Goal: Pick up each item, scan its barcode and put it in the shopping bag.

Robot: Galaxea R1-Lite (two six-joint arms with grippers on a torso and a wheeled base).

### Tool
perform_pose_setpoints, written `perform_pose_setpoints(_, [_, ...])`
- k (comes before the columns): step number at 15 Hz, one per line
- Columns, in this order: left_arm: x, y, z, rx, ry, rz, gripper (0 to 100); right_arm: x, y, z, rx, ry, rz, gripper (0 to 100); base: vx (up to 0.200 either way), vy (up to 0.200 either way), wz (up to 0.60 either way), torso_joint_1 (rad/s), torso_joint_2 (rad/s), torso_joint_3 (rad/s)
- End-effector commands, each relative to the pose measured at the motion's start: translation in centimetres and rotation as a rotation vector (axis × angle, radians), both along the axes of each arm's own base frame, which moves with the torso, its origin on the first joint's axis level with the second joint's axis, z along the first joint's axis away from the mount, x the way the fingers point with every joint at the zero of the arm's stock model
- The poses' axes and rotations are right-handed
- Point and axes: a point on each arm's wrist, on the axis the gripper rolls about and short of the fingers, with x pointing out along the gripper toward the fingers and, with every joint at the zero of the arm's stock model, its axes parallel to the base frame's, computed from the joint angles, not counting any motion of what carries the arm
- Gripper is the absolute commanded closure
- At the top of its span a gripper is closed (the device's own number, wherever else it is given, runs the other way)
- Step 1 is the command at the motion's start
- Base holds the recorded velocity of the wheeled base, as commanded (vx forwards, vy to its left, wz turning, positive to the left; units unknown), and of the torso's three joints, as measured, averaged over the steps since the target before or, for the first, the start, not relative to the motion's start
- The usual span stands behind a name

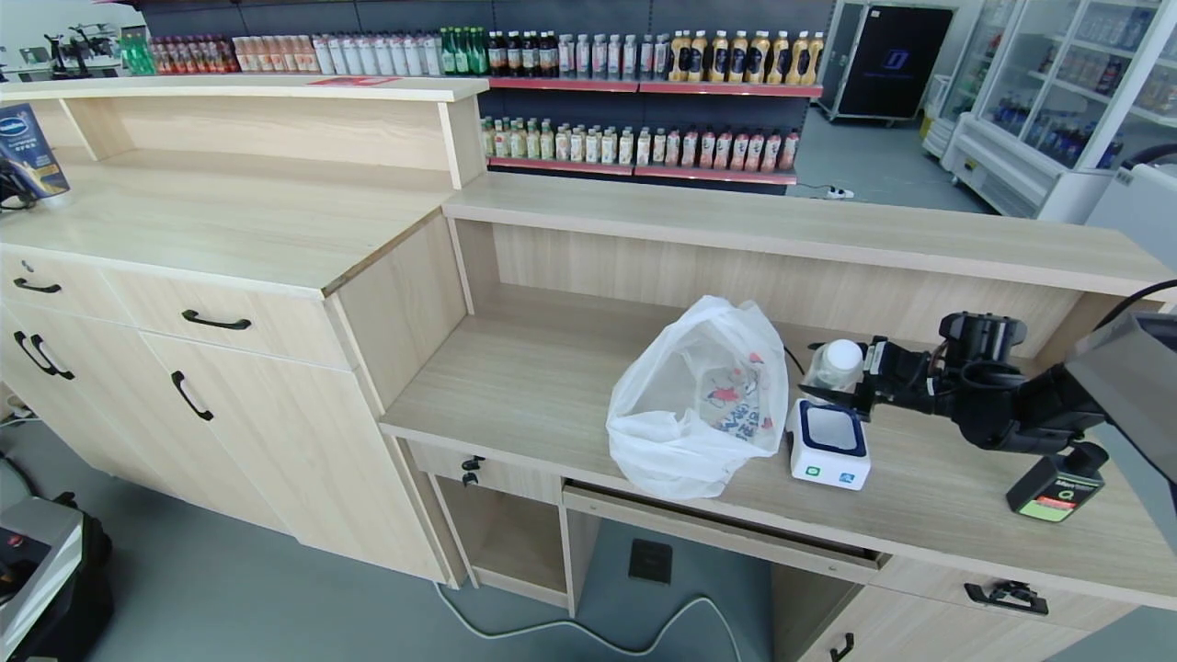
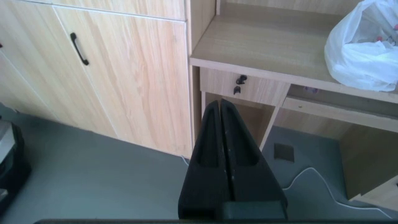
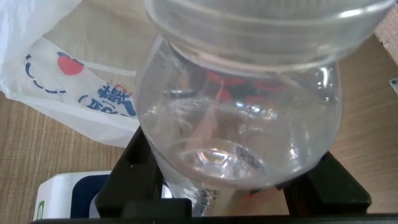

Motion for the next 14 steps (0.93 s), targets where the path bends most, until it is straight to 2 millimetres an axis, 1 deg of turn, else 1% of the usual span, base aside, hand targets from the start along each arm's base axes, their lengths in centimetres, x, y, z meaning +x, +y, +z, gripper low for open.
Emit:
perform_pose_setpoints(1, [0.0,0.0,0.0,0.0,0.0,0.001,100,0.1,0.1,-0.3,0.002,0.007,0.001,100,0.0,0.0,0.0,0.0,0.0,0.0])
perform_pose_setpoints(4, [0.0,0.0,0.0,0.0,0.0,0.001,100,0.0,0.0,-0.2,0.003,0.01,-0.001,100,0.0,0.0,0.0,0.0,0.0,0.0])
perform_pose_setpoints(5, [0.0,0.0,0.0,0.0,0.0,0.001,100,-0.1,0.0,0.1,0.003,0.008,-0.001,100,0.0,0.0,0.0,0.0,0.0,0.0])
perform_pose_setpoints(6, [0.0,0.0,0.0,0.0,0.0,0.001,100,-0.3,0.1,1.0,0.01,0.006,-0.003,100,0.0,0.0,0.0,0.0,0.0,0.0])
perform_pose_setpoints(8, [0.0,0.0,0.0,0.0,0.0,0.001,100,-1.3,0.3,3.4,0.06,0.039,-0.014,100,0.0,0.0,0.0,0.0,0.0,0.0])
perform_pose_setpoints(10, [0.0,0.0,0.0,0.0,0.0,0.001,100,-2.2,0.0,6.7,0.105,0.04,-0.034,100,0.0,0.0,0.0,0.0,0.0,0.0])
perform_pose_setpoints(11, [0.0,0.0,0.0,0.0,0.0,0.001,100,-3.3,-0.8,9.4,0.151,0.05,-0.063,100,0.0,0.0,0.0,0.0,0.0,0.0])
perform_pose_setpoints(12, [0.0,0.0,0.0,0.0,0.0,0.001,100,-4.3,-1.4,11.0,0.195,0.077,-0.09,100,0.0,0.0,0.0,0.0,0.0,0.0])
perform_pose_setpoints(13, [0.0,0.0,0.0,0.0,0.0,0.001,100,-5.2,-2.0,12.2,0.24,0.107,-0.137,100,0.0,0.0,0.0,0.0,0.0,0.0])
perform_pose_setpoints(14, [0.0,0.0,0.0,0.0,0.0,0.001,100,-6.3,-3.3,13.4,0.31,0.148,-0.242,100,0.0,0.0,0.0,0.0,0.0,0.0])
